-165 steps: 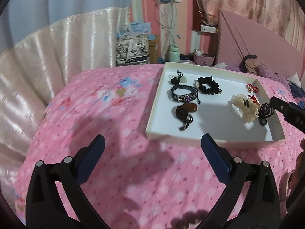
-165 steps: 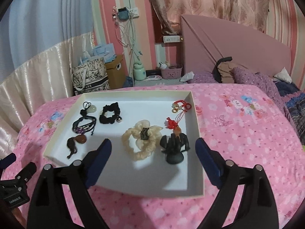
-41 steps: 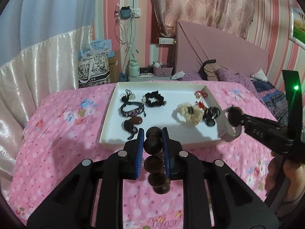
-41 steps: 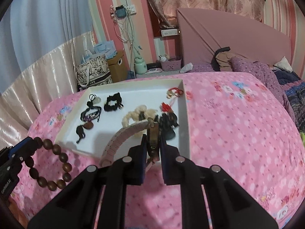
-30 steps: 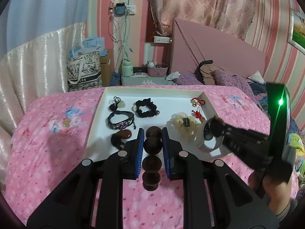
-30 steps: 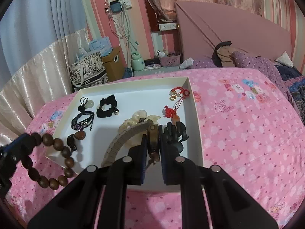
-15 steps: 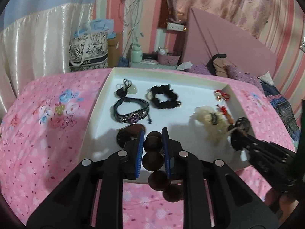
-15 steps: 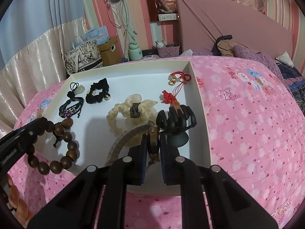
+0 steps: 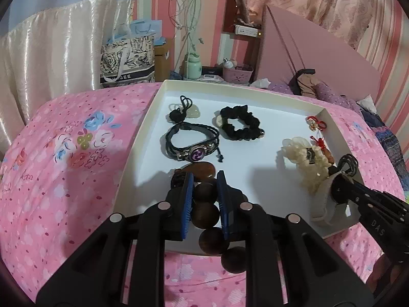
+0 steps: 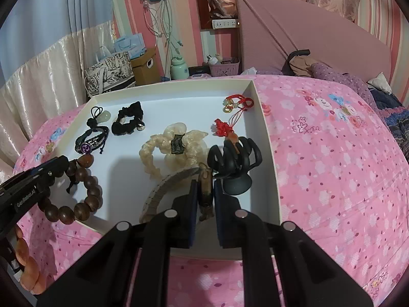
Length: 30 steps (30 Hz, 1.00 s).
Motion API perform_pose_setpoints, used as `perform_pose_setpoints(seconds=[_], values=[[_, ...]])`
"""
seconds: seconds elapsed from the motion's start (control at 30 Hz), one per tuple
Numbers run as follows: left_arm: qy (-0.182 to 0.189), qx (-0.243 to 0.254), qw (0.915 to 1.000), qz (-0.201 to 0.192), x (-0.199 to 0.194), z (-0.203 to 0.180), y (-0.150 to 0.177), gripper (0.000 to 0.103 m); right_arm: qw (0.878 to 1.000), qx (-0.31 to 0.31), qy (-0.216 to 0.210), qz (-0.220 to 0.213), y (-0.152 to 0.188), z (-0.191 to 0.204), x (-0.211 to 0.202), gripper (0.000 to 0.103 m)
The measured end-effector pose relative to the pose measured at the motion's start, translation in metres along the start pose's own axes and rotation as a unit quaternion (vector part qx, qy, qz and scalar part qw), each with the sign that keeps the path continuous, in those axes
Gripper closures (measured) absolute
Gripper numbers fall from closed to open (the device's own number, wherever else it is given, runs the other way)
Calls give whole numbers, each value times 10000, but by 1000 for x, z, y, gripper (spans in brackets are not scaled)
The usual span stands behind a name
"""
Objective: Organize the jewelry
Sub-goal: 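Carry the bead bracelet and watch into the tray and open both tools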
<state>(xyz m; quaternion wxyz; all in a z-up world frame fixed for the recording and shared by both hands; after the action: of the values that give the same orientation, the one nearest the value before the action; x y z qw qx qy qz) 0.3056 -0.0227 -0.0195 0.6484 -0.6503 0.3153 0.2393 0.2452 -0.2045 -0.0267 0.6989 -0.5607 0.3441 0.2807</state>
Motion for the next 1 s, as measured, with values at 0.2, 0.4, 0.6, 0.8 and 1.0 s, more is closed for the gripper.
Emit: perform_pose_setpoints(seconds=[0.2, 0.4, 0.6, 0.8, 1.0], values=[[-182, 30, 9998, -21, 6, 6, 1, 86, 10000, 26, 32, 21, 1, -1, -2, 91], [-439, 159, 9989, -102, 7, 6, 1, 86, 9995, -115, 309, -8, 7, 0, -5, 91], [-723, 394, 9964, -201, 5, -1, 6, 86, 9984, -330, 451, -125, 11, 3, 1, 91], [-715, 283, 9969, -144, 4, 3, 10, 85, 9960, -621, 613, -188, 15, 7, 6, 90], [-755, 240, 9968, -137, -8, -2, 13, 73, 9965, -626, 531, -120, 16, 5, 10, 77]])
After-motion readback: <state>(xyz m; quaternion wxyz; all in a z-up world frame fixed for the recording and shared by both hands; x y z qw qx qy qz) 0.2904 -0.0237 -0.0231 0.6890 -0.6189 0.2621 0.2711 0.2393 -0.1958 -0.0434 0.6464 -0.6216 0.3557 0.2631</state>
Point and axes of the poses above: each gripper's, at about its wrist camera, not at the fingertips, and x roughly the way its jaws point, z to its left, y to its underside, the point moved 3 cm from there along x, roughly the way its jaws point, and after that the axes turned 2 degrees about -y, right-handed, at the moved point
